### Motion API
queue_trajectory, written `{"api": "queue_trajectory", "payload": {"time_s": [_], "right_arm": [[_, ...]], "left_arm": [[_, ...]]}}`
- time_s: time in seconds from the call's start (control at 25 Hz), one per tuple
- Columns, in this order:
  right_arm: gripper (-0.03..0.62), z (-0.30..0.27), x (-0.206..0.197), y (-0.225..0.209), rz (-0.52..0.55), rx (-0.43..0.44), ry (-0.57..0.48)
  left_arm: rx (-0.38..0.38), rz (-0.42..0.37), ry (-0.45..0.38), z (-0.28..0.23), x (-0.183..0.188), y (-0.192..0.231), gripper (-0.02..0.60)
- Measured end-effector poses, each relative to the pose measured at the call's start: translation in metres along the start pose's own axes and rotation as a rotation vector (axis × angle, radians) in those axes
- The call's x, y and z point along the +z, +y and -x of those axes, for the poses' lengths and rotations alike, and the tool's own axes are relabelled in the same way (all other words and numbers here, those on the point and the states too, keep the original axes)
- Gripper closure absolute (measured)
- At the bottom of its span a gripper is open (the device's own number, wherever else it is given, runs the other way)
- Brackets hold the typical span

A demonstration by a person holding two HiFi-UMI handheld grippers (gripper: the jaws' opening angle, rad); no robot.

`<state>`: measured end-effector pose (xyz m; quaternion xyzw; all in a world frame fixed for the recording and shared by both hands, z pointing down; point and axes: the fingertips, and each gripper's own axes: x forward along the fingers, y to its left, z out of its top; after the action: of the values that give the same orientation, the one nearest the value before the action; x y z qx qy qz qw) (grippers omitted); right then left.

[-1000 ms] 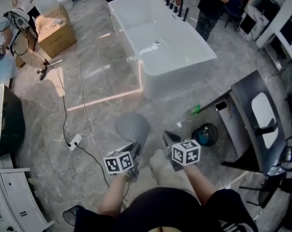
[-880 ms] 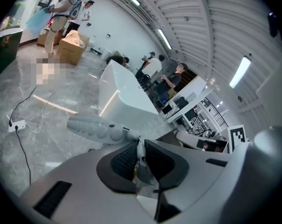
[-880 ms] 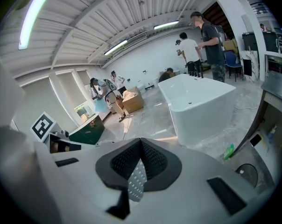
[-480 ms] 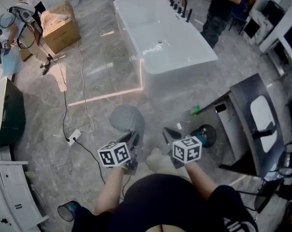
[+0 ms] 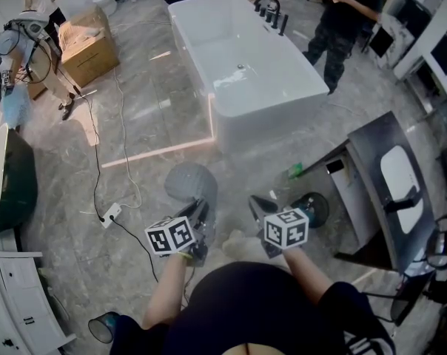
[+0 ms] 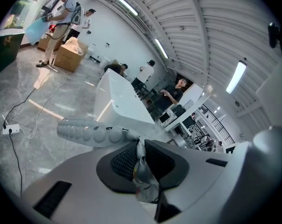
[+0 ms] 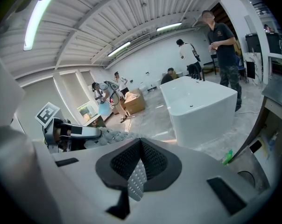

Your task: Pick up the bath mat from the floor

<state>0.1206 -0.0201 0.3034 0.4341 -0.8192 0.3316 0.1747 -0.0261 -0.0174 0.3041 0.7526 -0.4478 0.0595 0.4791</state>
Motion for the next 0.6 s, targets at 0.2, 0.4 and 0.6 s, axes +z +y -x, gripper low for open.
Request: {"api": "queue_trajectory", "payload": {"time_s": [0.2, 0.4, 0.6], "right_arm": [[0.582, 0.001, 0.004, -0.002, 0.013, 0.006, -0.008], [0.583, 0.003, 0.007, -0.002, 0.055, 0.014, -0.003], [0.583, 0.002, 0.007, -0.006, 0.062, 0.015, -0.002]], "left_arm": [[-0.003, 0.008, -0.001, -0.004, 0.000, -0.002, 0.537], [-0.012, 0.002, 0.000, -0.010, 0.002, -0.009, 0.537], [-0.023, -0.009, 0.004, -0.018, 0.004, -0.014, 0.535]]}}
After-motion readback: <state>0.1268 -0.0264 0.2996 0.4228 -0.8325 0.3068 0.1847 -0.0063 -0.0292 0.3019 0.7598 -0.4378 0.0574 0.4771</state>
